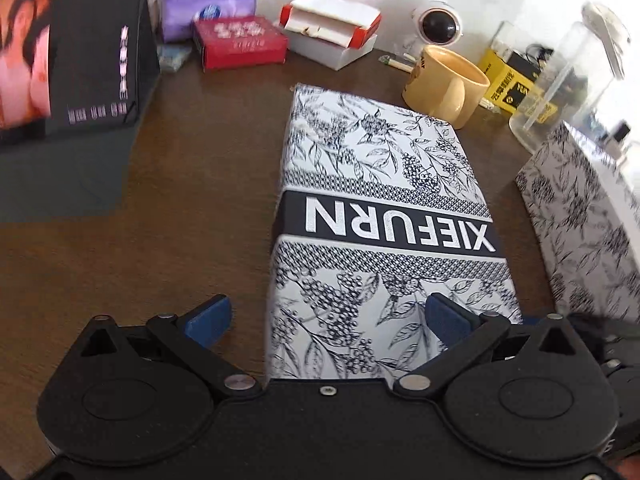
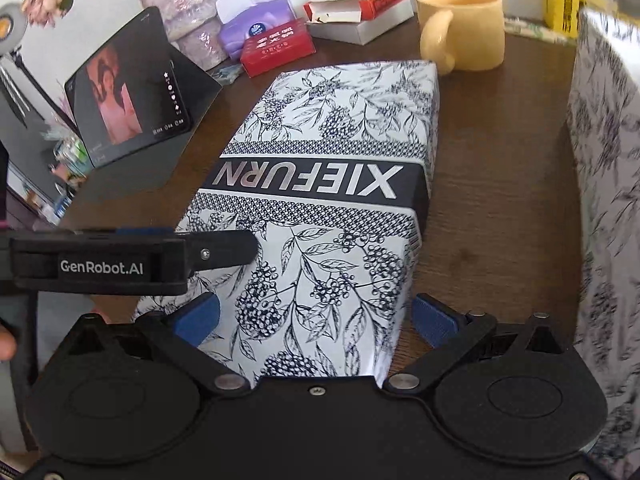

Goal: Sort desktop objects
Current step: 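Move both grippers toward the XIEFURN floral lid on the table, then close the left gripper on one lid end while the right gripper grips the other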

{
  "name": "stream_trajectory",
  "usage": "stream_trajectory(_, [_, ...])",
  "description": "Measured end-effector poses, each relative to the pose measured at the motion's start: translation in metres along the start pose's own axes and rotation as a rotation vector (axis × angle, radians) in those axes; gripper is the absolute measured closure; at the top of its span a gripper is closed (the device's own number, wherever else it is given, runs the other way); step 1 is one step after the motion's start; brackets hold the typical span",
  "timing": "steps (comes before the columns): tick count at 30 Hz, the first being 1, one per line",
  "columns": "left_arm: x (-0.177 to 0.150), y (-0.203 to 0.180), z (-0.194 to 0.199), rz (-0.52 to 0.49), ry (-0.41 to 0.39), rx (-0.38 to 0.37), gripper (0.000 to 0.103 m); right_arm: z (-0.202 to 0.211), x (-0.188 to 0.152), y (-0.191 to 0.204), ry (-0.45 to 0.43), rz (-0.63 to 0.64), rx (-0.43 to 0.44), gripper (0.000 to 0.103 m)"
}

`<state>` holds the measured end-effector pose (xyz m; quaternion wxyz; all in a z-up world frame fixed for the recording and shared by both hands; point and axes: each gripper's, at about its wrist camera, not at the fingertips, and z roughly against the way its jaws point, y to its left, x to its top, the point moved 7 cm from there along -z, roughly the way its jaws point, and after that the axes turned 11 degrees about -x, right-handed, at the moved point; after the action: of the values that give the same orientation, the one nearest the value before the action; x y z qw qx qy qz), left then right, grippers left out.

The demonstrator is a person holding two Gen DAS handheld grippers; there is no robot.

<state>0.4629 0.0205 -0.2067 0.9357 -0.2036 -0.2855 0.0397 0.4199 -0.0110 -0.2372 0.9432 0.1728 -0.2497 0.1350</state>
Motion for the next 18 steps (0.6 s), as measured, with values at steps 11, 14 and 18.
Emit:
stream_trajectory(11, [-0.007, -0.010, -0.006, 0.059, 0.010, -0.026, 0.000, 0.000, -0.001, 0.002, -0.077, -0.037, -0.016, 0.000])
stream_trajectory(14, [-0.007, -0.010, -0.007, 0.068, 0.007, -0.018, 0.000, -0.001, 0.001, 0.002, -0.078, -0.046, -0.026, 0.000])
stream_trajectory(18, [-0.010, -0.017, 0.001, 0.066, -0.007, -0.001, 0.000, -0.002, 0.003, 0.001, -0.062, -0.035, -0.019, 0.000])
